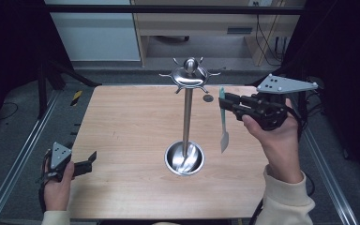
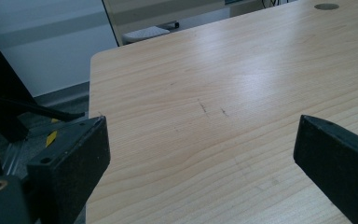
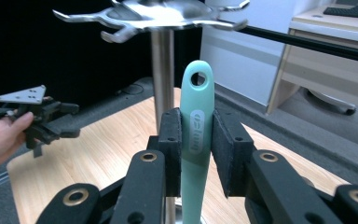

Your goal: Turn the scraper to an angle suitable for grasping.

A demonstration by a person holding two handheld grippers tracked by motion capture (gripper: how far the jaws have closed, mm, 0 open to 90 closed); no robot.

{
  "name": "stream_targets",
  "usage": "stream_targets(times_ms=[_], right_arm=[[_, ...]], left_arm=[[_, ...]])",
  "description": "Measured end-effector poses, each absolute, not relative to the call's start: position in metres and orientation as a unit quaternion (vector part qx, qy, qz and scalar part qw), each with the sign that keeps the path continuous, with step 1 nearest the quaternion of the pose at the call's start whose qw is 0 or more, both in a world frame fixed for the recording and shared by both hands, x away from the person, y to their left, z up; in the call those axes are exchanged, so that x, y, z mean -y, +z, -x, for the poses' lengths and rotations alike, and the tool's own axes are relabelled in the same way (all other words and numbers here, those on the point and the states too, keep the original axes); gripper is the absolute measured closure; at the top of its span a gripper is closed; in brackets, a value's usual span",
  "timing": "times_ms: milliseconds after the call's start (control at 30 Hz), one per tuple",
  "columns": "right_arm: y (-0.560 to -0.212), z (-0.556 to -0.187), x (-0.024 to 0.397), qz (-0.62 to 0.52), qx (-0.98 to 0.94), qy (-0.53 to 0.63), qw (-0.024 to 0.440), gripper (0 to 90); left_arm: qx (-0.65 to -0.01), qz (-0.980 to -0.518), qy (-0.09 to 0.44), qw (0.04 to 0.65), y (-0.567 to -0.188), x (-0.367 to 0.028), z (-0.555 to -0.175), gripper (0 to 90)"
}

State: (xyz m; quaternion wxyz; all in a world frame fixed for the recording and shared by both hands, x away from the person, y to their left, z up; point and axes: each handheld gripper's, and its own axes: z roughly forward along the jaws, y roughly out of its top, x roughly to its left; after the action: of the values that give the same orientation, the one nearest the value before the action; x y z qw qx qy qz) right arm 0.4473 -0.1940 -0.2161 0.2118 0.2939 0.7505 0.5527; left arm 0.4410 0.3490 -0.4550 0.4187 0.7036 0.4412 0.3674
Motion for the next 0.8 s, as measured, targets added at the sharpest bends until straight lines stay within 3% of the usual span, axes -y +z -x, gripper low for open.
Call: stream_targets(times_ms=[800], right_arm=[[-0.21, -0.4374, 0.1839, -0.266, -0.746, 0.576, 0.203, 74.2]], left_arm=[[-0.439, -0.704, 0.367, 0.42, -0.4544, -0.3487, -0.4413, 3.4]])
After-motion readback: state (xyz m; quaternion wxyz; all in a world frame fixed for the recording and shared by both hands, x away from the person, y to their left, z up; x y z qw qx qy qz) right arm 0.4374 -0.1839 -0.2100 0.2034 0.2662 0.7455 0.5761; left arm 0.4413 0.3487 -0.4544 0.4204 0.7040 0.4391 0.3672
